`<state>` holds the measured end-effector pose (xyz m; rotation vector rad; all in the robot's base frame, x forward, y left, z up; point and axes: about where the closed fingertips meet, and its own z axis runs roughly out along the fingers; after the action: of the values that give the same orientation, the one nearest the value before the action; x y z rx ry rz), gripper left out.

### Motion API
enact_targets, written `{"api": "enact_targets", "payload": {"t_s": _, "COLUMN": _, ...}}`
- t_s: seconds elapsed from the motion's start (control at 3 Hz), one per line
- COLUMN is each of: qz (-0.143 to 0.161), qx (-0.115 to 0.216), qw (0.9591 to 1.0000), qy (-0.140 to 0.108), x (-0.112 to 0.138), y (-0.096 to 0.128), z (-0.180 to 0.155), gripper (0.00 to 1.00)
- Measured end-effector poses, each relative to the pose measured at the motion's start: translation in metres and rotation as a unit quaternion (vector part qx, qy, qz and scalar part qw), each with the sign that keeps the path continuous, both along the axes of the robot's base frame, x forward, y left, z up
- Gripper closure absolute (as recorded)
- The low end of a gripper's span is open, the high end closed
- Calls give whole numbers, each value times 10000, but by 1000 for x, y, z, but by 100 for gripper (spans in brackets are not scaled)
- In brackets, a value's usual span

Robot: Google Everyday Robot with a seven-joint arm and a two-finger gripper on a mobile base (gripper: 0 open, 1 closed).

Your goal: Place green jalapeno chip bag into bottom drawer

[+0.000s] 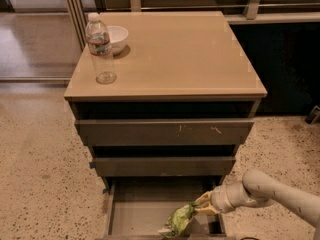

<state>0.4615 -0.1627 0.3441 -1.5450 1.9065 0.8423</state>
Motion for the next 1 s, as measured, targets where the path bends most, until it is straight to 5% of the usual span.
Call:
{"api": "enact_targets", "payload": {"t_s": 0.33, "qz": -34, "qx": 95, "qw": 9999, "qy": 122, "x": -8, "y": 8, "z": -26, "gripper": 100}}
{"api": "enact_targets", "payload": {"t_s": 0.67, "qz": -28, "qx": 27, "qw": 10000, "qy": -54, "x": -5, "y": 9, "z": -42, "gripper": 100}}
{"api": "enact_targets", "payload": {"t_s": 1.0, "qz": -66, "qx": -122, "qw": 9973, "qy": -719, "x": 16, "y": 19, "z": -65, "gripper": 100}}
